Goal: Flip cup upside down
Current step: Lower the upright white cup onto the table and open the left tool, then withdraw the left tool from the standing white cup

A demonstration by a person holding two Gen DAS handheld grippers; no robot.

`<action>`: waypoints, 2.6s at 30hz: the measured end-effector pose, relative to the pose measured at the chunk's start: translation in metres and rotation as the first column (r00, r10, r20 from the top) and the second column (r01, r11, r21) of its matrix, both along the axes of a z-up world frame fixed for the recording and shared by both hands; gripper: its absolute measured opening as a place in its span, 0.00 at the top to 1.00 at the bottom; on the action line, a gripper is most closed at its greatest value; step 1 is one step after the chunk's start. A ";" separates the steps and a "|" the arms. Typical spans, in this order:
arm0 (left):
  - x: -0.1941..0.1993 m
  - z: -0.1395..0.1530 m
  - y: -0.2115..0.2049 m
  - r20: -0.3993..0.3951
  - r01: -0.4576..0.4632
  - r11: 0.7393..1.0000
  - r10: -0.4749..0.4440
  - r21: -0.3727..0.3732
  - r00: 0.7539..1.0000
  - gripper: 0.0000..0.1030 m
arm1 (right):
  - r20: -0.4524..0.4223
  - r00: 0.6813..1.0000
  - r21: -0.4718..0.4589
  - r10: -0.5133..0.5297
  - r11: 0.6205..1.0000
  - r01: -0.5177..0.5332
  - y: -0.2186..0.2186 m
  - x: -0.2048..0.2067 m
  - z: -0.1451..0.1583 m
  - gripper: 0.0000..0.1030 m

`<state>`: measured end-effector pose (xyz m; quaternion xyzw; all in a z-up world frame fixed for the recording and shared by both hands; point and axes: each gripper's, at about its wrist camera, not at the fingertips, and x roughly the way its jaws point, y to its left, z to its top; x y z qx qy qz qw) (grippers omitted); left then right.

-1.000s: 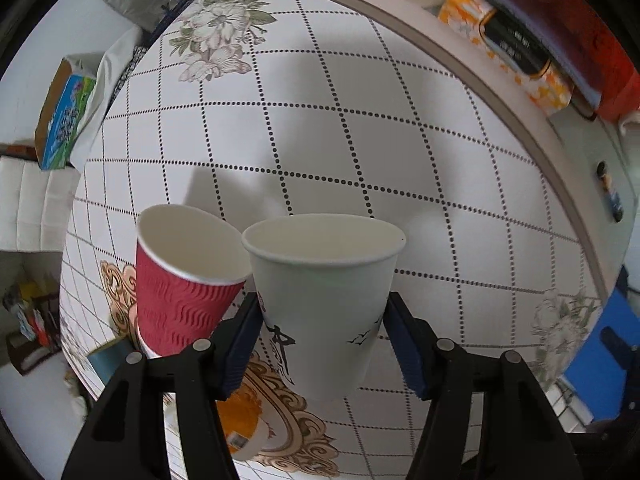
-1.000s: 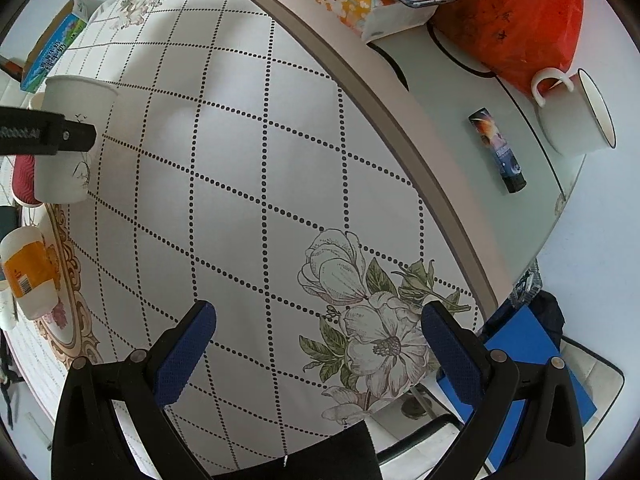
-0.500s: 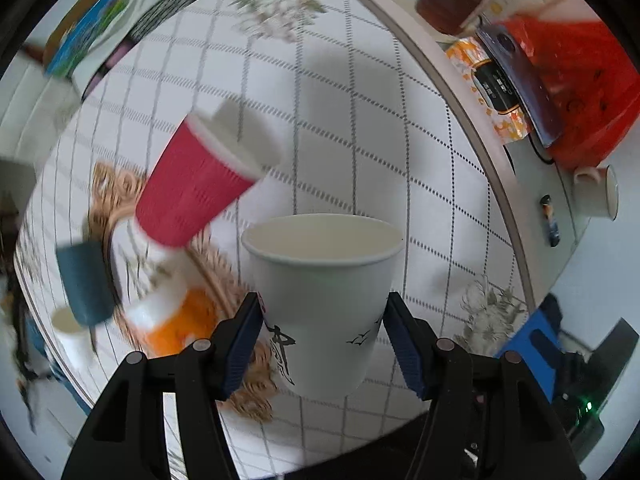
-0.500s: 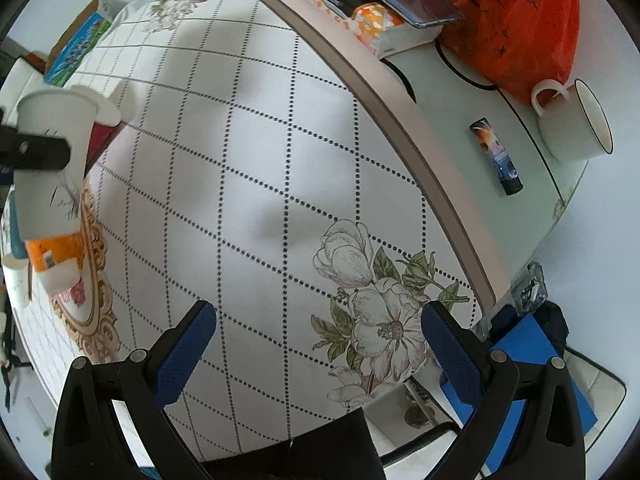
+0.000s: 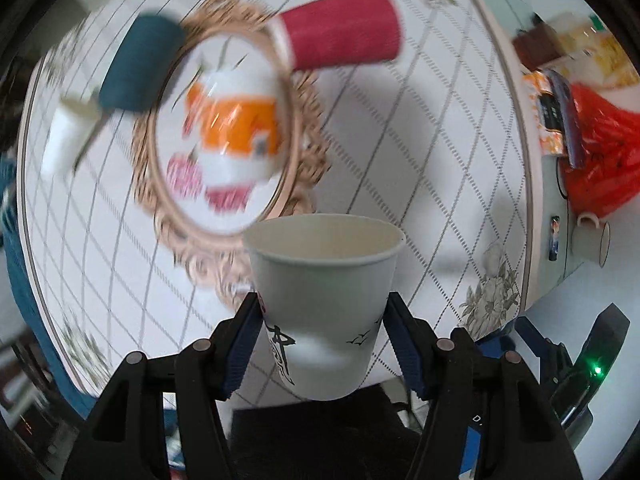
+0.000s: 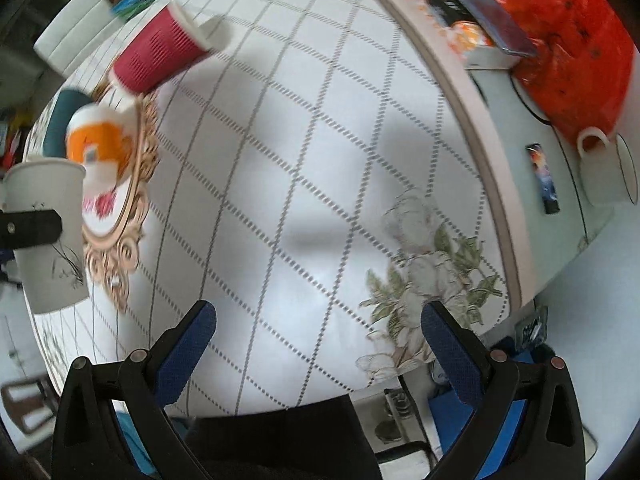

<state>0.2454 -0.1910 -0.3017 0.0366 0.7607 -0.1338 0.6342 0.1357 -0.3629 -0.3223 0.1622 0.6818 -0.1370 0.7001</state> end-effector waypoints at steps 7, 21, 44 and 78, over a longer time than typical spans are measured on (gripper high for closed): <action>-0.033 -0.032 0.037 -0.067 -0.139 0.990 0.138 -0.003 0.988 0.42 | -0.029 0.992 0.021 0.121 0.992 -0.121 0.034 -0.007 -0.017 0.00; -0.059 -0.083 0.058 -0.136 -0.207 0.978 0.205 0.006 0.969 0.42 | -0.082 0.976 0.017 0.200 0.980 -0.199 0.065 -0.020 -0.045 0.00; -0.047 -0.095 0.051 -0.087 -0.108 0.993 0.111 0.041 0.990 0.13 | -0.115 0.977 -0.003 0.179 0.984 -0.180 0.085 -0.035 -0.065 0.00; -0.082 0.023 0.212 0.183 -0.245 0.968 0.231 0.060 0.956 0.12 | 0.033 0.978 0.046 0.208 0.977 -0.210 0.155 -0.029 0.021 0.00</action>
